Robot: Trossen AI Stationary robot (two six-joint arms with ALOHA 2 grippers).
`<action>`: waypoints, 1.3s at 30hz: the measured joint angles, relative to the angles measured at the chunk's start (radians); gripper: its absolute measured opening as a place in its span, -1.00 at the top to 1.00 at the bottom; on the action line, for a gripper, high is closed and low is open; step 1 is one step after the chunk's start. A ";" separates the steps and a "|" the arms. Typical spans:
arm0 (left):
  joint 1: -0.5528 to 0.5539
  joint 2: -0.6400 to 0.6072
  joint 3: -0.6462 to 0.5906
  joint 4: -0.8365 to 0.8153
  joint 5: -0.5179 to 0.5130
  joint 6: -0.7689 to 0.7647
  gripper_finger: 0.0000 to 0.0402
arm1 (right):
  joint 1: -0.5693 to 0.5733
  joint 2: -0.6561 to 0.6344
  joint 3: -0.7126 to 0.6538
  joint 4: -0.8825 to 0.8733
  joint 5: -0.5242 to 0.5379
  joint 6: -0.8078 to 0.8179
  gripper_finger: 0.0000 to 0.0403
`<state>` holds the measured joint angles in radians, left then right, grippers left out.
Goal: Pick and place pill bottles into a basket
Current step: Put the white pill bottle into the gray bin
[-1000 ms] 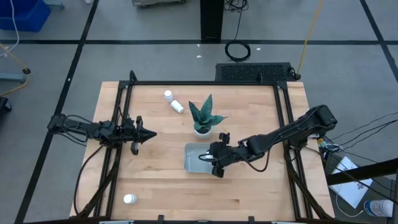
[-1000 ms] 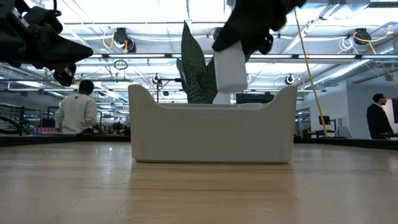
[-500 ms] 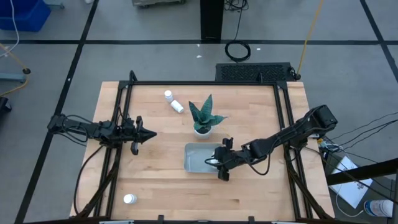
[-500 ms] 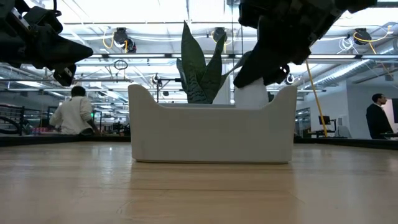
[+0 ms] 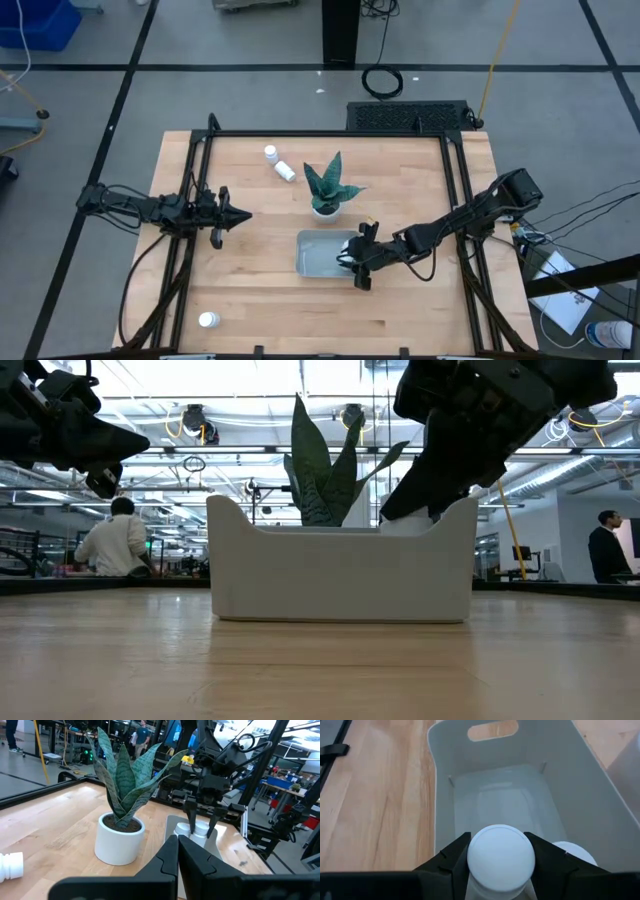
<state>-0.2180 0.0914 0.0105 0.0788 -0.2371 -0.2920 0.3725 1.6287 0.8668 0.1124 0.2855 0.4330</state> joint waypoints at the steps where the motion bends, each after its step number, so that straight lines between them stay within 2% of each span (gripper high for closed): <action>1: 0.000 0.000 0.000 0.000 0.000 0.000 0.94 | 0.000 0.000 -0.004 0.008 -0.001 -0.005 0.23; 15: 0.000 0.000 0.000 0.000 0.000 0.000 0.94 | 0.000 0.039 -0.006 0.081 -0.028 -0.027 0.15; 28: 0.000 0.000 0.000 0.000 0.000 0.000 0.94 | 0.000 0.031 -0.006 0.098 -0.027 -0.035 -0.14; 35: 0.000 0.000 0.000 0.000 0.000 0.000 0.94 | 0.000 -0.086 0.008 0.098 -0.020 -0.011 -0.20; 39: 0.000 0.000 0.000 0.000 0.000 0.000 0.94 | -0.002 -0.209 0.009 0.050 0.057 -0.005 -0.18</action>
<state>-0.2182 0.0914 0.0107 0.0788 -0.2371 -0.2920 0.3709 1.4196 0.8757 0.1627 0.3425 0.4282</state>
